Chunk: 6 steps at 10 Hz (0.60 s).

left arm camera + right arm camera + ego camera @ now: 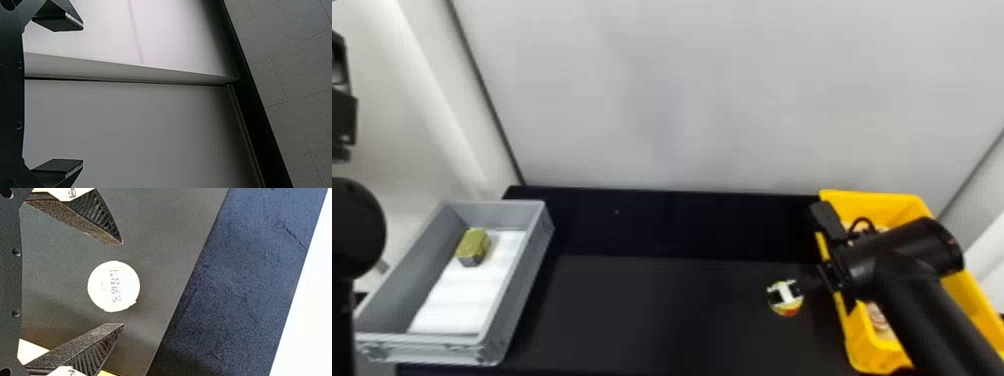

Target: Pick up the round yellow can and place it in the yellow rectangular box

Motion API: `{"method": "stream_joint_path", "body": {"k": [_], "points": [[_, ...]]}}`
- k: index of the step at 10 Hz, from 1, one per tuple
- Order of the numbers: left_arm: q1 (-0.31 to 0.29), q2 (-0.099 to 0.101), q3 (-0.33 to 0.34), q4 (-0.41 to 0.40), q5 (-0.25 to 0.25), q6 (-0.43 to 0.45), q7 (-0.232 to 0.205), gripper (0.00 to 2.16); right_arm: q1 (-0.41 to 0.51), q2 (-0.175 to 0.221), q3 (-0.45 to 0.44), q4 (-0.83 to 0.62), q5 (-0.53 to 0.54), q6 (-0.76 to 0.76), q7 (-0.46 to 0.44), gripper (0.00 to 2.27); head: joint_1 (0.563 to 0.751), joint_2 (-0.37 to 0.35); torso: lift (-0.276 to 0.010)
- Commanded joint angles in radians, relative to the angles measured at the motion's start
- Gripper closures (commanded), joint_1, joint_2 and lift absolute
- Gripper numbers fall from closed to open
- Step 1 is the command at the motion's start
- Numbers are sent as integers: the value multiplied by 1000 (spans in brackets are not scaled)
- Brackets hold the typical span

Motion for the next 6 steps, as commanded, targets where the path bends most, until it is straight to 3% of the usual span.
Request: {"method": "stream_joint_path", "body": {"k": [1, 6], "points": [[-4, 0, -3, 3, 0, -3, 0, 65, -1, 3, -4, 32, 0, -28, -2, -2, 694, 54, -3], [-4, 2, -6, 6, 2, -11, -2, 65, -18, 17, -3, 118, 0, -89, -14, -2, 694, 54, -3]]}}
